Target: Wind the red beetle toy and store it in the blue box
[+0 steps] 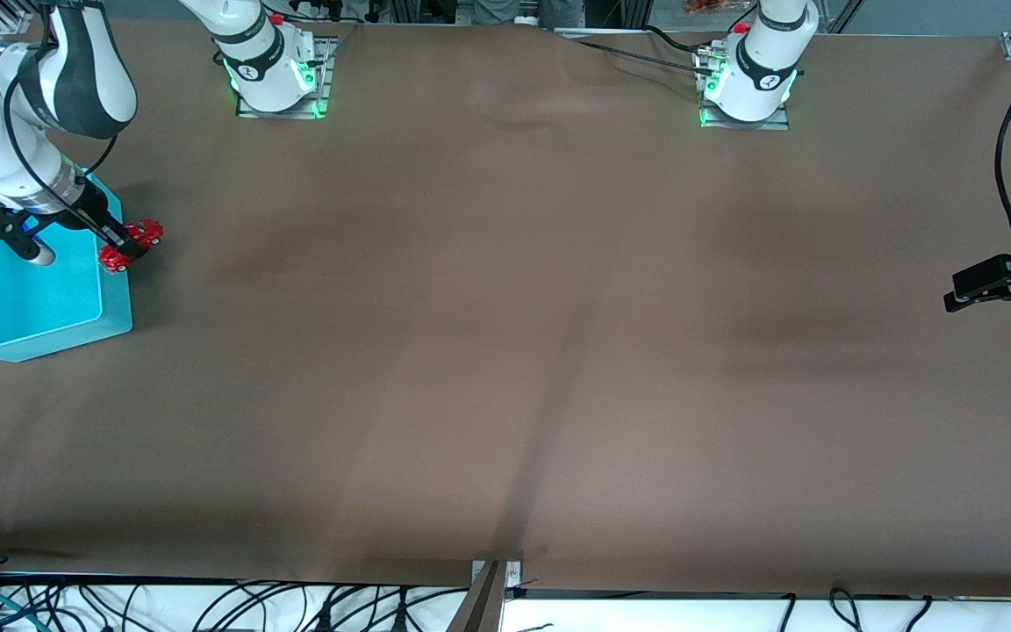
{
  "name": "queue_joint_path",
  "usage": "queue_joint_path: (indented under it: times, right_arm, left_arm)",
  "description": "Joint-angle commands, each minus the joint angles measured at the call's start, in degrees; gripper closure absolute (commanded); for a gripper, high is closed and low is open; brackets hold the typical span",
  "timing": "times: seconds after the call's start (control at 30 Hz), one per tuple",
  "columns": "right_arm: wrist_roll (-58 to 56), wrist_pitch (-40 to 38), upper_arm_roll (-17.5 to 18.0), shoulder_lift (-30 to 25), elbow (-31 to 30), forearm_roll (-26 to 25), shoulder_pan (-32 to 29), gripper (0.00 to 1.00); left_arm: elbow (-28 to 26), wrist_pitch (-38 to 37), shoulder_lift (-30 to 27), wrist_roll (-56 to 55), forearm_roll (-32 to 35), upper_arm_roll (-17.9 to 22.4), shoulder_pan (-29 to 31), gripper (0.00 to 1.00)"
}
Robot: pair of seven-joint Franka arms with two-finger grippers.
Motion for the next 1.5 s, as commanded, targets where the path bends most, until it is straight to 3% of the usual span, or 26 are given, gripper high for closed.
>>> queue_joint_path:
  times: [0.0,0.17,0.67,1.07,1.47]
  right_arm:
    - [-11.06,-1.23,-3.93,-1.3,0.36,-1.07,0.17,1.0]
    - [-22.05,-1.23,-9.03,-1.56,0.62,-1.07,0.17,1.0]
    - [-44.82,-1.23,-17.73,0.37,3.79,-1.07,-0.18,1.0]
    - [-55.81,-1.23,-21.51,3.71,6.07,-0.9,-0.62,1.0]
    - [-65.4,-0.09,-22.22,10.12,9.59,-0.02,-3.08,1.0]
  left_arm:
    - [0.7,-0.59,0.2,1.15,0.88,0.08,-0.01,0.0]
    - [0.7,-0.59,0.2,1.15,0.88,0.08,-0.01,0.0]
    - [0.7,-0.59,0.2,1.15,0.88,0.08,-0.01,0.0]
    - [0.7,-0.5,0.2,1.15,0.88,0.08,-0.01,0.0]
    - [0.7,-0.5,0.2,1.15,0.88,0.08,-0.01,0.0]
